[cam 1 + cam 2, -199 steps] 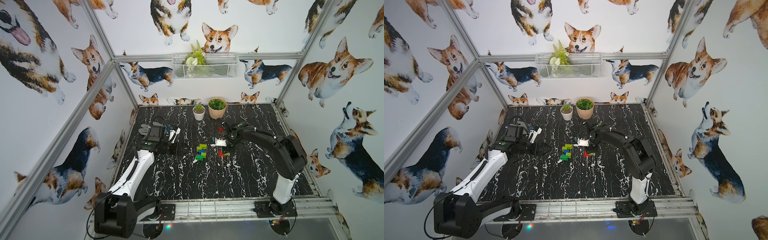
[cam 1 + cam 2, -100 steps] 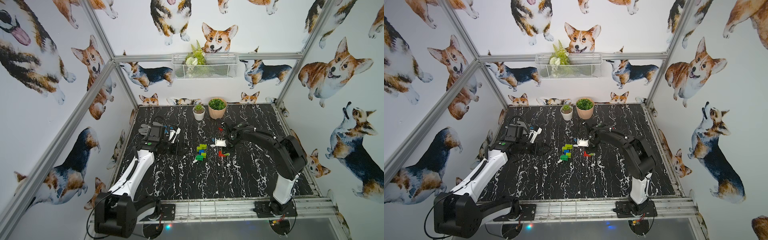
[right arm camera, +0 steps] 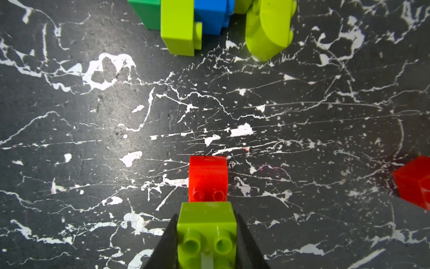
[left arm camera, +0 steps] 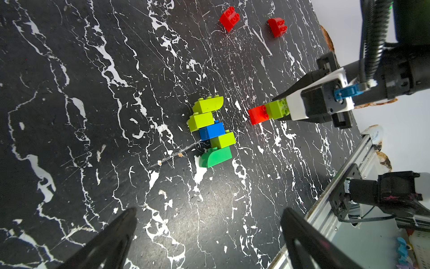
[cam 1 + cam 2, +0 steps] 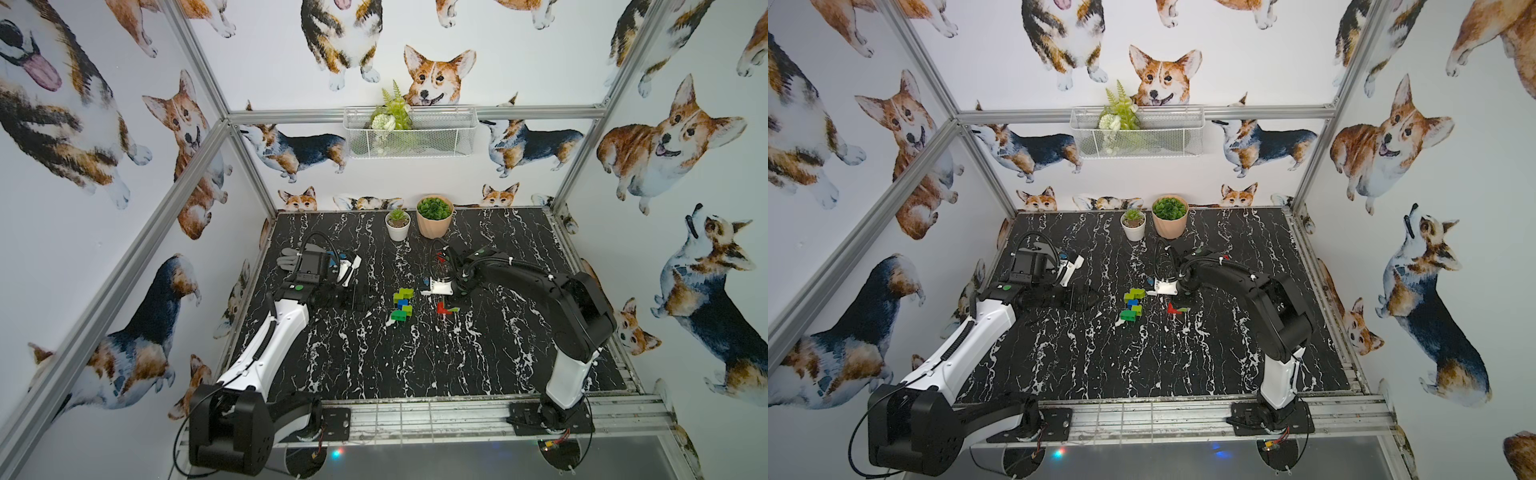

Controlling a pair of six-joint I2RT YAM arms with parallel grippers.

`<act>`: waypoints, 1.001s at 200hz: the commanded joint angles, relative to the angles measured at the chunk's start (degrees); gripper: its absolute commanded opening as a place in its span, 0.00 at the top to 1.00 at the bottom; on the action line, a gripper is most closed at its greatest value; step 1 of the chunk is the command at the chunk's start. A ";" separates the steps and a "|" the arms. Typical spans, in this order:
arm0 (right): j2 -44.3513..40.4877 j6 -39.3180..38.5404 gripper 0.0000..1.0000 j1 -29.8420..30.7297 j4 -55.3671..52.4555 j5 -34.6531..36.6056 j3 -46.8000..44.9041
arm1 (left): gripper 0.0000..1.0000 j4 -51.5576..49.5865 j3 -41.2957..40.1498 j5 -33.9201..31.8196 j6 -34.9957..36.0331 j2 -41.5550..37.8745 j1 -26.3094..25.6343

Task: Assemble the letter s with lego
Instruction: Assemble the lego brick with the lego brick.

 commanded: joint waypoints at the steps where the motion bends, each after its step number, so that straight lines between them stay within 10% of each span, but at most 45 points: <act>1: 0.72 0.16 0.83 0.12 -1.31 -0.13 -0.47 | 0.00 -0.43 0.34 0.69 0.79 -0.04 0.02; 200: -0.27 0.23 0.79 0.08 0.64 -1.76 -2.12 | 0.00 -0.67 0.74 0.73 0.97 0.78 -0.04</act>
